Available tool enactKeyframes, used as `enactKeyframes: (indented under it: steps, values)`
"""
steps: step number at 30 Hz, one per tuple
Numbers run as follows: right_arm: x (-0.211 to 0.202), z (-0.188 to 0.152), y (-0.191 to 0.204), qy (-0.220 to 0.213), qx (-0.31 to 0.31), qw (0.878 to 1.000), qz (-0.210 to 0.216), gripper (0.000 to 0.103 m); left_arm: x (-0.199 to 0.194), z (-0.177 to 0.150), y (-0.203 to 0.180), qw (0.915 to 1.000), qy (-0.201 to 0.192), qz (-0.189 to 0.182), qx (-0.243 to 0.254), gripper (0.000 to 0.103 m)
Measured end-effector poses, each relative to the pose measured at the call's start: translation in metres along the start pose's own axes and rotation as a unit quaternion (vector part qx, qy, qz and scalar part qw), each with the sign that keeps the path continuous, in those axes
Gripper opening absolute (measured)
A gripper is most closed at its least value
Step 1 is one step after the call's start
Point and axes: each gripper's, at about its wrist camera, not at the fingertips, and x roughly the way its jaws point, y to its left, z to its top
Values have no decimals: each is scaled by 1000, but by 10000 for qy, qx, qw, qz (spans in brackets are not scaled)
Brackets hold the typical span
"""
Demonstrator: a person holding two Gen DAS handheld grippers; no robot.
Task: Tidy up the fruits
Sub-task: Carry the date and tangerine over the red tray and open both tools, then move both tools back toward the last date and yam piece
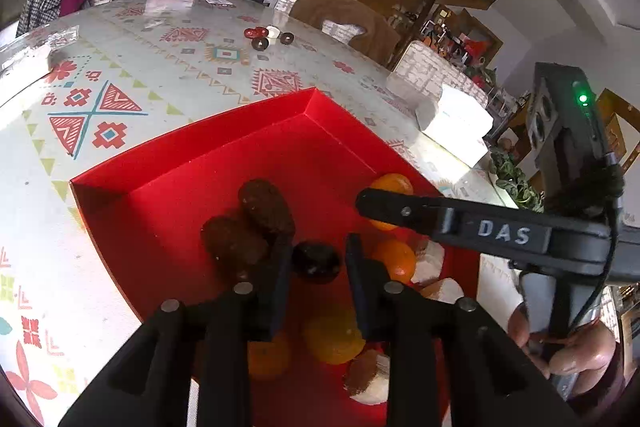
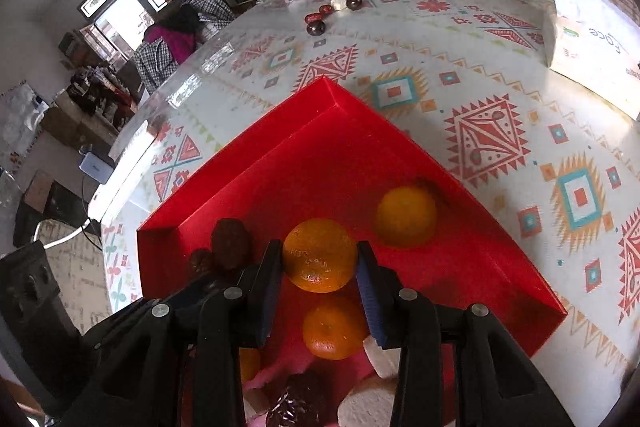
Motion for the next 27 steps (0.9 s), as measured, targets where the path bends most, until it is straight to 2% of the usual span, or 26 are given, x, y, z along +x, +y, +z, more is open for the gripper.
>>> enactKeyframes:
  steps: [1,3,5,9,13,17,22,27]
  values:
    - [1,0,2,-10,-16,10000,-27,41,-2,0,0,10000,-25,-19,-13,35]
    - [-1,0,2,-43,-11,10000,-42,41,-8,0,-1,9999,-107,-26,-26,50]
    - [-6,0,2,-117,16,9999,-8,41,-13,0,-1,9998,-175,7,-64,59]
    - [-24,-2,-1,-300,62,9995,-24,42,-26,0,5,9992,-285,13,-298,59]
    - [-55,-13,-6,-589,58,9982,-67,46,-50,2,14,9968,-563,52,-559,60]
    - [-88,-36,-16,-828,25,9964,-191,48,-71,-1,16,9943,-762,79,-738,66]
    - [-123,-74,-46,-977,322,9945,-213,49,-82,-10,-12,9969,-676,-28,-404,67]
    - [-162,-113,-87,-1147,618,9899,-561,49,-84,-25,-54,9982,-538,-249,90,67]
